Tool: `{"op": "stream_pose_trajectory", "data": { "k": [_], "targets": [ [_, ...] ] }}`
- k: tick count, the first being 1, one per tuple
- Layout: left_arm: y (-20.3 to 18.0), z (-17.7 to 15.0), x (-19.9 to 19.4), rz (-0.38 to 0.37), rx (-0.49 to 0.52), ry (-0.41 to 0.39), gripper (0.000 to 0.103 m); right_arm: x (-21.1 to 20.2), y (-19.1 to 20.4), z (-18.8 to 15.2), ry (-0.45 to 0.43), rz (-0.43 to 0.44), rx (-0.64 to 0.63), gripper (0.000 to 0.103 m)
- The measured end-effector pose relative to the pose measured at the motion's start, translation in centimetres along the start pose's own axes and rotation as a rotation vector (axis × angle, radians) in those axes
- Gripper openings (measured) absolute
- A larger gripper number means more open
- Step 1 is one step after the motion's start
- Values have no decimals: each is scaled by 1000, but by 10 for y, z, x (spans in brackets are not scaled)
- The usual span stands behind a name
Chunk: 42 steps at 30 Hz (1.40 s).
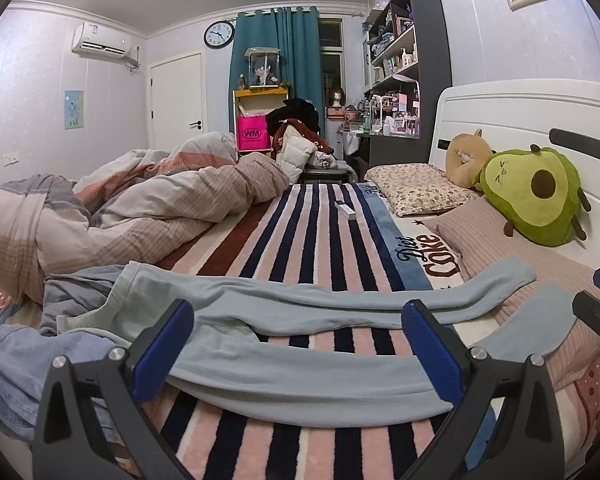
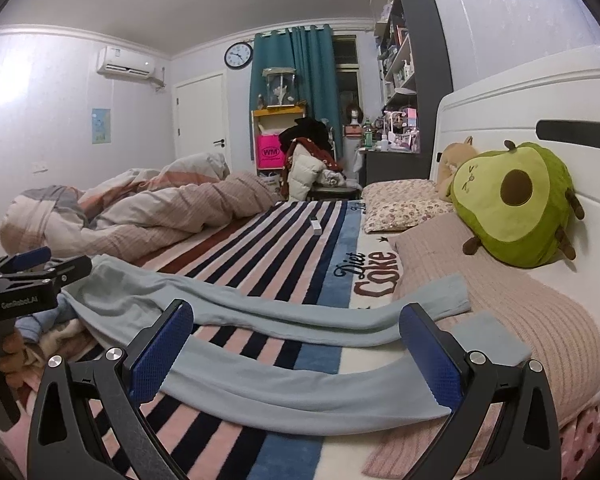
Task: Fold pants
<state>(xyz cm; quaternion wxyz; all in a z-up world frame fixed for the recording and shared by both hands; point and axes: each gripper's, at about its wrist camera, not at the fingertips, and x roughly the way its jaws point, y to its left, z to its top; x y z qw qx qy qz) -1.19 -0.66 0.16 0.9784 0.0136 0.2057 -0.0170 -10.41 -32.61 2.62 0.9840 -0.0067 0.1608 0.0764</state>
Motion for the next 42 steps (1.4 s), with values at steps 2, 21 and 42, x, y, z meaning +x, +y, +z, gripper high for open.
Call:
{"op": "stream_pose_trajectory", "data": {
  "k": [2, 21, 42],
  "targets": [
    [0, -1, 0, 1, -1, 1, 102, 0, 1, 0, 3, 1, -3, 103],
    [-10, -5, -7, -10, -1, -2, 102, -3, 1, -1, 22, 23, 21, 103],
    [-18, -6, -12, -15, -7, 8, 102, -8, -6, -3, 29, 2, 39, 103]
  ]
}}
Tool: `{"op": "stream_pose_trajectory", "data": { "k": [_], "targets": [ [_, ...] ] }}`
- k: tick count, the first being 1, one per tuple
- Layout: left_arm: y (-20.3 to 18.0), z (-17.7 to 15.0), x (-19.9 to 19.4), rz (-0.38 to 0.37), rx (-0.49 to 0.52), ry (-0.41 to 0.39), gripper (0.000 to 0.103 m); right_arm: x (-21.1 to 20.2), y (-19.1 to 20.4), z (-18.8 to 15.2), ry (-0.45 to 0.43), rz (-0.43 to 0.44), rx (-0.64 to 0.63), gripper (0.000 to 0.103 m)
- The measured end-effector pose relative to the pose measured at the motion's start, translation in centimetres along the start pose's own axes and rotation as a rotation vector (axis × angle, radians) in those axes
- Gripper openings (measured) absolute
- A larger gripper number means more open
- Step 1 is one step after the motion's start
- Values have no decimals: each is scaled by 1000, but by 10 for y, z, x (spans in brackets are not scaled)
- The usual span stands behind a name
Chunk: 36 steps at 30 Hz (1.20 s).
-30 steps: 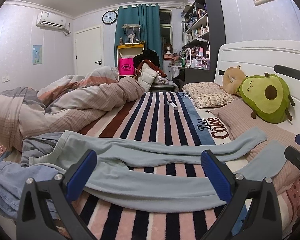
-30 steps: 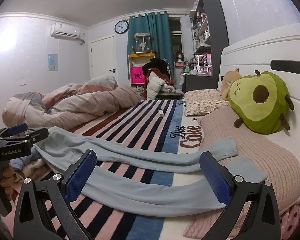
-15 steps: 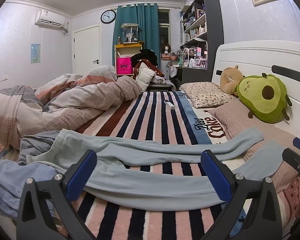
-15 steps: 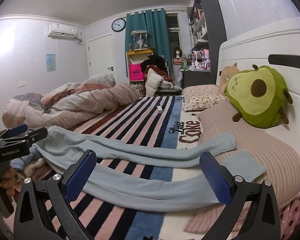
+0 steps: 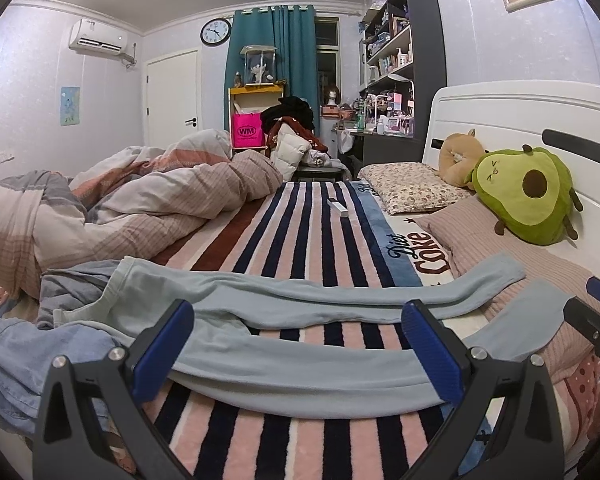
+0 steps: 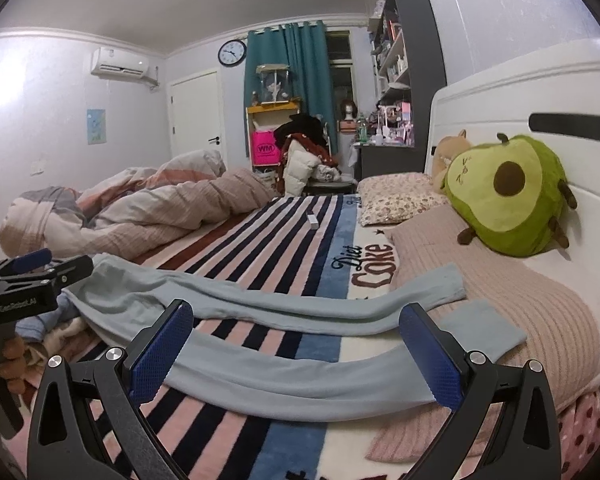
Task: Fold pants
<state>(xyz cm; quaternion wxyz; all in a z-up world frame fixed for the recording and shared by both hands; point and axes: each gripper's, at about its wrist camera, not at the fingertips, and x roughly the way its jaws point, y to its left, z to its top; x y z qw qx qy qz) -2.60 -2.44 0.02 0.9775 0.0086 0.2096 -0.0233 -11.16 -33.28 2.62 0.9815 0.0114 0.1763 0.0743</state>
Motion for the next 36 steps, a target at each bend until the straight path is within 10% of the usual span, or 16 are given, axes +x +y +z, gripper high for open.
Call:
{"op": "stream_pose_trajectory", "data": {
  "k": [22, 36],
  "targets": [
    [29, -20, 37, -27, -51, 102, 102, 27, -33, -41, 140, 14, 107, 102],
    [77, -109, 123, -4, -220, 328, 101, 82, -89, -135, 366, 53, 324, 70]
  ]
}}
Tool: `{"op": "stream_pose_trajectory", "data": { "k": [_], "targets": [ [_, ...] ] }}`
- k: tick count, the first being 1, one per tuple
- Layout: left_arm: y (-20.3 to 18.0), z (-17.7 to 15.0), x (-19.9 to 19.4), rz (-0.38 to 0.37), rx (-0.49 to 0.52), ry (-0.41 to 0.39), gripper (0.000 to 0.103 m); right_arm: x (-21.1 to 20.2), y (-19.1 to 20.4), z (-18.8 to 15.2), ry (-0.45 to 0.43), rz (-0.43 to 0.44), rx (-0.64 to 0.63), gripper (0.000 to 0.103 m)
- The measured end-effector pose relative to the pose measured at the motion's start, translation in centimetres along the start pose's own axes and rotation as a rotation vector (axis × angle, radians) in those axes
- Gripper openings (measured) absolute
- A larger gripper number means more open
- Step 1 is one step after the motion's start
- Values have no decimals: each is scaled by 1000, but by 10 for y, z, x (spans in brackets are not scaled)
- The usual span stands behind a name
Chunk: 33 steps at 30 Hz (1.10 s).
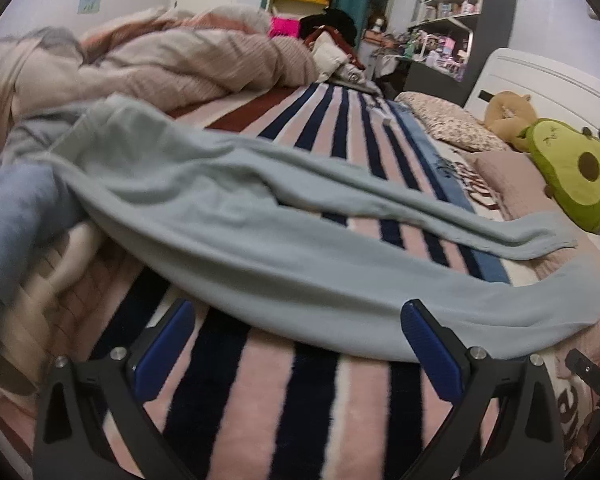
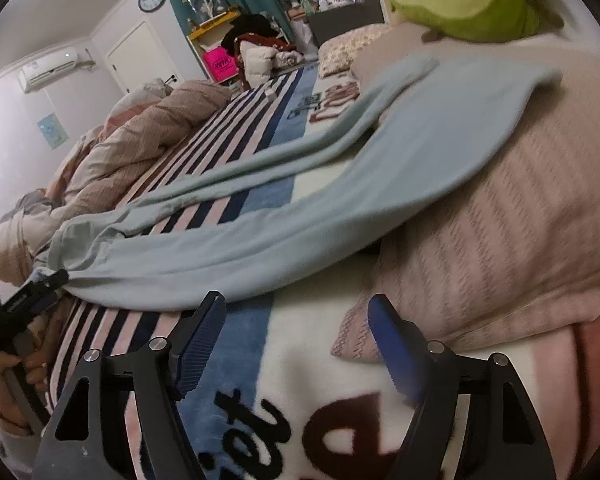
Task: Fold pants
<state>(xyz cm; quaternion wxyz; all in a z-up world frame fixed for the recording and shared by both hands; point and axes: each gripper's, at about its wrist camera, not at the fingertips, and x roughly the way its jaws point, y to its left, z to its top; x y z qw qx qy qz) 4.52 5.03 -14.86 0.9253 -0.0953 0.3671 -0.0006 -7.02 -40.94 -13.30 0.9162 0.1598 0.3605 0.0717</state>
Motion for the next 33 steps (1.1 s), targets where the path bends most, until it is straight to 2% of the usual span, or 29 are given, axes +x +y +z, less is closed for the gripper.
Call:
{"op": "stream_pose_trajectory", "data": {
  "k": [3, 7, 11, 15, 16, 17, 18, 19, 21, 22, 27, 33],
  "targets": [
    [13, -3, 13, 11, -32, 17, 90, 11, 0, 2, -1, -1, -3, 67],
    [27, 6, 28, 34, -62, 7, 89, 24, -1, 11, -10, 15, 23, 67],
    [45, 23, 47, 103, -106, -4, 89, 36, -1, 22, -33, -52, 86, 68],
    [60, 35, 56, 133, -146, -5, 89, 42, -2, 29, -48, -112, 146, 68],
    [61, 36, 59, 149, -142, 0, 85, 44, -2, 30, -53, -129, 156, 67],
    [62, 36, 60, 164, -138, 6, 64, 45, 0, 31, -61, -159, 163, 67],
    [64, 36, 64, 175, -132, 24, 52, 46, 0, 30, -68, -180, 165, 64],
    [66, 34, 65, 178, -132, 39, 35, 46, -1, 30, -74, -201, 167, 56],
    [70, 25, 62, 154, -137, 63, 27, 42, -6, 28, -89, -233, 191, 45],
    [72, 22, 59, 140, -136, 68, 20, 41, -8, 28, -93, -231, 199, 40],
    [74, 8, 31, 127, -88, 52, 11, 31, -12, 20, -76, -250, 169, 28],
    [79, -2, 8, 106, -87, 24, 9, 11, -10, 6, -66, -288, 132, 27]
  ]
}}
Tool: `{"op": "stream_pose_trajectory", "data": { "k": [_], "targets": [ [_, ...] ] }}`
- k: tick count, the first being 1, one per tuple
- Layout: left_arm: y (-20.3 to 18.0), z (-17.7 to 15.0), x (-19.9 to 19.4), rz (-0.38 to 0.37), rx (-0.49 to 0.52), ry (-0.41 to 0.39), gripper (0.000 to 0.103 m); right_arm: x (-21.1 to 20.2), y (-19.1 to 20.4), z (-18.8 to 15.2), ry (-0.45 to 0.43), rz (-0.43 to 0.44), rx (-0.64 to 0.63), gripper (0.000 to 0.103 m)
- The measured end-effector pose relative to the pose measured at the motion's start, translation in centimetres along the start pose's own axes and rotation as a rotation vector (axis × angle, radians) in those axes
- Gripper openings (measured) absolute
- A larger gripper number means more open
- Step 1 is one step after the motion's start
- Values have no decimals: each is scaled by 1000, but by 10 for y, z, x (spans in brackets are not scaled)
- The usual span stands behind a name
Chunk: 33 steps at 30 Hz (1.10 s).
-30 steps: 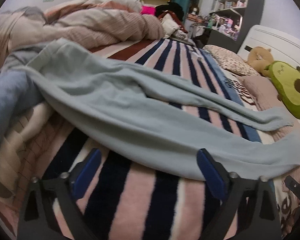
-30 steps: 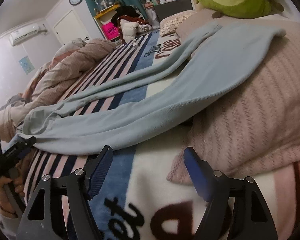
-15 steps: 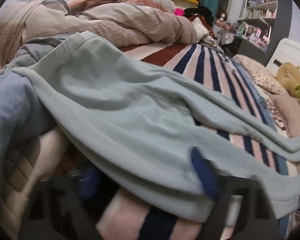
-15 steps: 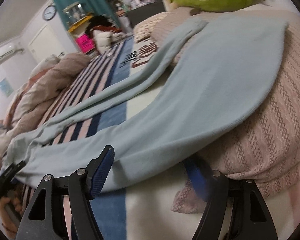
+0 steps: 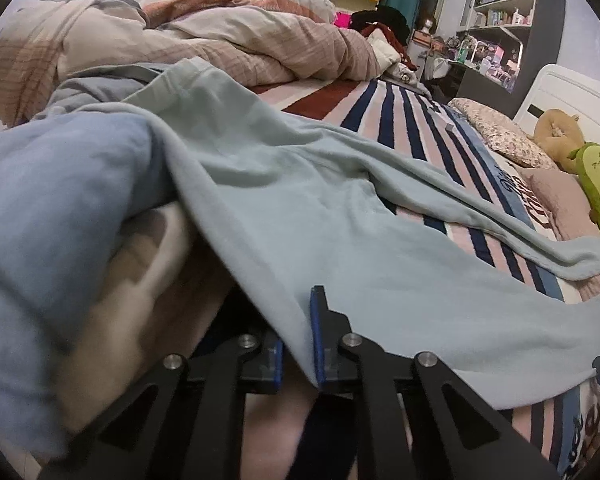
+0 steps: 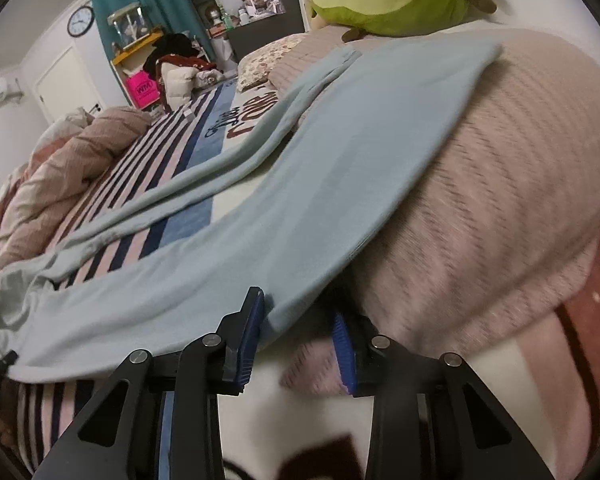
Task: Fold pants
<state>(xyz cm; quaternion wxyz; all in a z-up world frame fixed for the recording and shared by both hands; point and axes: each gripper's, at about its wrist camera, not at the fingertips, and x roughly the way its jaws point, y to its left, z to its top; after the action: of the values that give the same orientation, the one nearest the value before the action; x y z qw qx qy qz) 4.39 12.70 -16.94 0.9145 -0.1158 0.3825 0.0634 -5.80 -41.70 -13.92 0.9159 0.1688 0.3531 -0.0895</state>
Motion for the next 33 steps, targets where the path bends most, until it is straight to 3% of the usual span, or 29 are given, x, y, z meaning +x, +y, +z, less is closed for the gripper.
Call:
{"op": "stream_pose_trajectory", "data": {
  "k": [3, 4, 7, 11, 12, 13, 14, 19, 28, 33],
  "targets": [
    [3, -4, -3, -14, -4, 5, 9, -7, -4, -4, 6, 20, 9, 27],
    [4, -5, -3, -18, -4, 7, 9, -9, -5, -4, 3, 43, 11, 32],
    [7, -6, -3, -30, -8, 5, 9, -8, -4, -2, 36, 169, 33, 32],
    [8, -8, -1, -40, -15, 7, 9, -2, 6, 0, 31, 132, -1, 31],
    [8, -8, -1, -42, -15, 5, 9, 2, 8, 1, 31, 124, -1, 24],
    [8, -7, -2, -47, -15, 0, 9, 5, 8, 2, 31, 118, 5, 9],
    [8, -6, -3, -54, -14, -9, 7, 6, 7, 4, 26, 112, 15, 5],
    [5, 0, -15, -71, -3, -46, 7, -6, 9, 15, -31, 138, -8, 3],
    [5, 3, -27, -86, -15, -67, 5, -22, 5, 23, -62, 159, -50, 2],
    [-2, 18, -31, -99, 5, -86, 5, -22, 6, 41, -67, 218, -63, 2]
  ]
}}
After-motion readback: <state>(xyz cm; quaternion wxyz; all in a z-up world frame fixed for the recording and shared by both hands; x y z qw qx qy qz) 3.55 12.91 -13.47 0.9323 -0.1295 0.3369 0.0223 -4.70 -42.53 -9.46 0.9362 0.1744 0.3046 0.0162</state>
